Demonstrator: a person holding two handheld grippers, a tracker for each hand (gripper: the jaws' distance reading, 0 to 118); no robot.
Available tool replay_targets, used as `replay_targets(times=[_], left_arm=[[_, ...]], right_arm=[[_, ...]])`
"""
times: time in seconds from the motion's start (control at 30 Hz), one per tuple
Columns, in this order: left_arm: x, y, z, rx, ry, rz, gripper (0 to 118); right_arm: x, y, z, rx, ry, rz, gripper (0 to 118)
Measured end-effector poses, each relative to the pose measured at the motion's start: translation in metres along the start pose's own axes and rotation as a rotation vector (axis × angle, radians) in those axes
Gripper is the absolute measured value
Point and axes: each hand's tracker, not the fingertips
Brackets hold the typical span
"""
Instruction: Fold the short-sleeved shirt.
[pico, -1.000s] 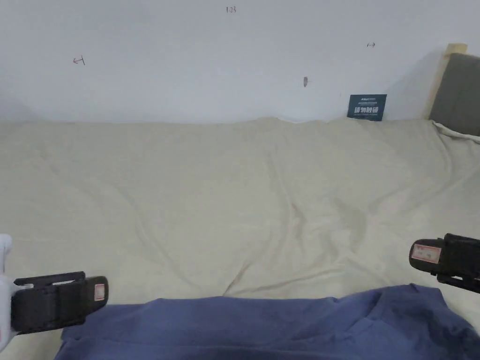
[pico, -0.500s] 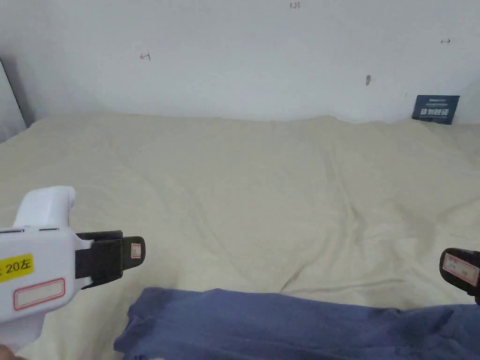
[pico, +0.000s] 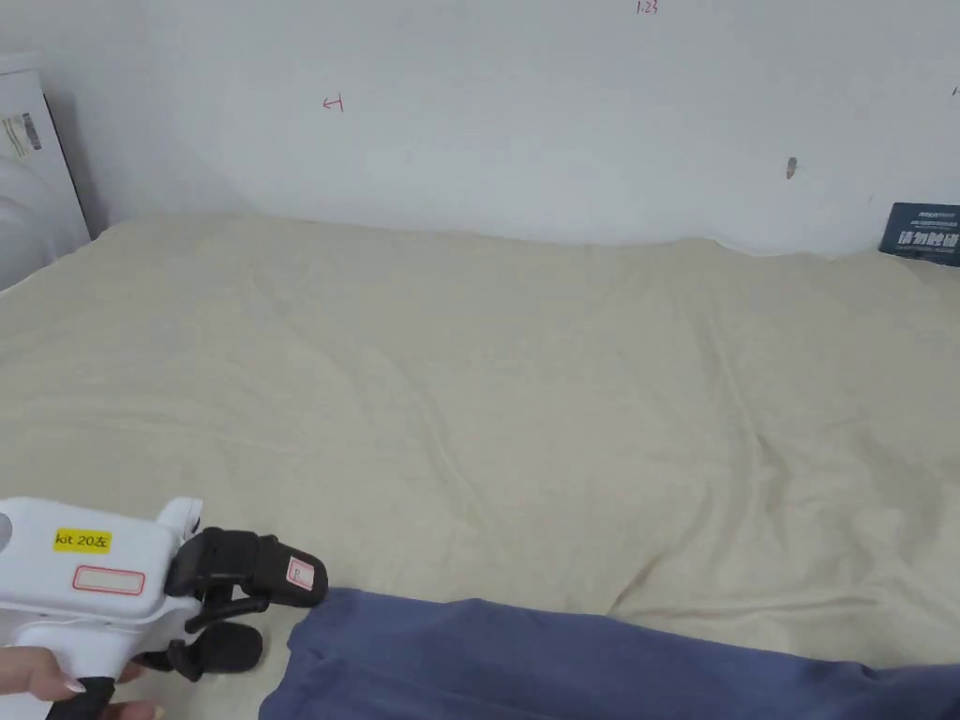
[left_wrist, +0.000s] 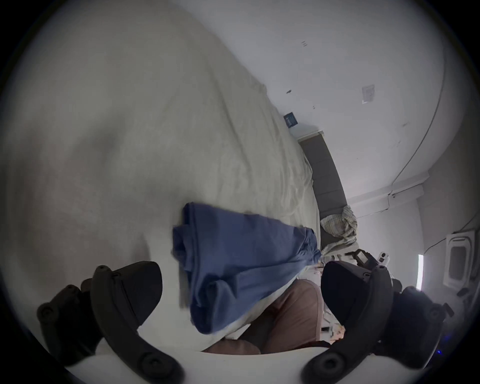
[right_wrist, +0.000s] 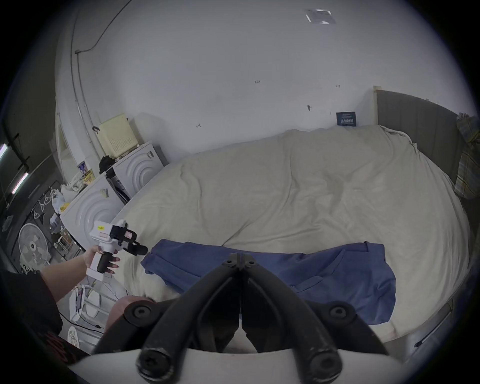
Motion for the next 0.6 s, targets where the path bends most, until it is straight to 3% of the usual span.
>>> replay_targets(times=[0.1,0.23,0.43,0.47,0.5,0.53,0.57,0.6], left_arm=[[-0.02,0.005,-0.039,-0.091,-0.022,-0.012,118],[-0.022,0.014,-0.064,-0.124,-0.202,0.071,118],[-0.001,0.003,-0.071,-0.098,-0.083,-0.029,114],[0.003,-0.001,-0.068,-0.054,-0.027,-0.084,99],[0.009,-0.003,-0.07,-0.002,0.053,-0.134,62],[0.014,-0.006,-0.077,0.017,0.178,-0.147,9],[0.01,-0.005,-0.082,0.037,0.328,-0.156,9],[0.003,-0.003,-0.081,-0.01,0.306,-0.133,9]], right_arm=[[0.006,0.001,-0.007,-0.041,0.02,-0.05,0],[0.013,0.004,-0.019,-0.061,0.028,-0.088,0],[0.014,0.001,-0.032,-0.092,0.022,-0.104,0],[0.013,0.001,-0.034,-0.099,0.024,-0.102,0],[0.012,0.0,-0.037,-0.107,0.025,-0.096,0],[0.011,-0.002,-0.039,-0.114,0.022,-0.089,0],[0.012,-0.003,-0.041,-0.12,0.019,-0.083,0],[0.012,-0.004,-0.043,-0.127,0.019,-0.079,0]])
